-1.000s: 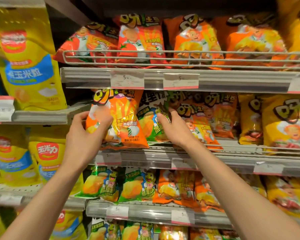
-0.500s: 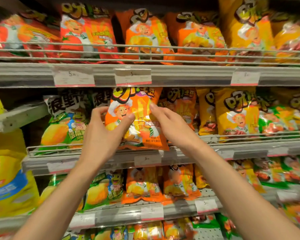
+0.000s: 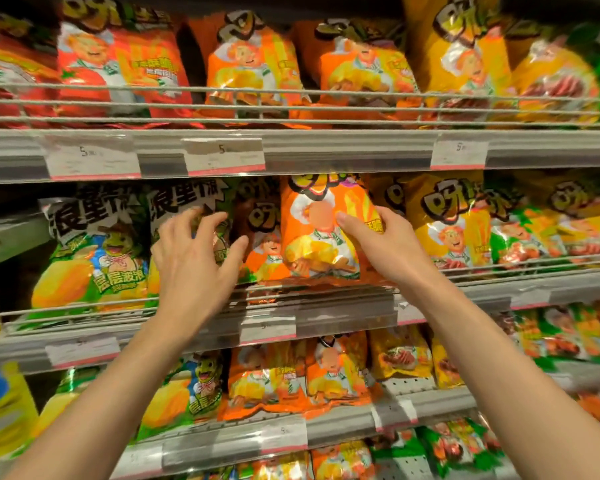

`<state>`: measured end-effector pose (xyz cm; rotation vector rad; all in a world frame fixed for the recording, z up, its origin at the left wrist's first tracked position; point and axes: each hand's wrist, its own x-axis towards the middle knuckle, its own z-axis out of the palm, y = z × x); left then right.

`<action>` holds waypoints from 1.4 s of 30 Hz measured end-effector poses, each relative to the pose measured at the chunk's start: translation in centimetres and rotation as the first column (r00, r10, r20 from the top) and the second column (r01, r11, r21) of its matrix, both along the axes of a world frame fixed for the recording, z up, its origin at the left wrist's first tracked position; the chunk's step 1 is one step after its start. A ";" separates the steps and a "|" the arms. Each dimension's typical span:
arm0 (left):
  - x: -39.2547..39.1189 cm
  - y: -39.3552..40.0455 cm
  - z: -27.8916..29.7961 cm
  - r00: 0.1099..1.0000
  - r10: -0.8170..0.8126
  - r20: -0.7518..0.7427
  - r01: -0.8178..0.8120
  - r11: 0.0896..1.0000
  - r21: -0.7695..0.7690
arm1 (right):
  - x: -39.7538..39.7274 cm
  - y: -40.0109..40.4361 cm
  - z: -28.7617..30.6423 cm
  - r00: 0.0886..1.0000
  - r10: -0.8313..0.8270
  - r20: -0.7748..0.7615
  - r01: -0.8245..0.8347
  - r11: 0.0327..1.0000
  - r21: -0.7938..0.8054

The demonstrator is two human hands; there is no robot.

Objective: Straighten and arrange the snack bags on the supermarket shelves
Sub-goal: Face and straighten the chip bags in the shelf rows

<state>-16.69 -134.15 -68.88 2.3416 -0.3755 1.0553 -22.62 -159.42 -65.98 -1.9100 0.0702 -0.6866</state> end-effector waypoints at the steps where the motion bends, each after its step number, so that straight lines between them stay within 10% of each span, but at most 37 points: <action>1: 0.4 0.3 -0.2 0.998 0.045 -0.037 -0.043 0.998 0.037 | 0.1 -0.8 0.1 1.000 -0.019 0.010 0.019 1.000 -0.019; 12: 1.9 2.0 -1.3 0.995 0.094 -0.036 -0.083 0.969 0.234 | 4.1 -6.6 -1.0 0.966 -0.223 -0.129 0.184 0.948 -0.260; 21: 2.9 3.1 -3.3 0.994 0.099 -0.037 -0.078 0.923 0.378 | 5.6 -2.5 -4.0 0.923 -0.377 0.075 0.310 0.616 -0.724; 42: 2.9 2.6 -3.5 0.987 0.108 -0.120 -0.052 0.919 0.391 | 5.3 0.2 -5.1 0.911 -0.413 0.007 0.285 0.617 -0.734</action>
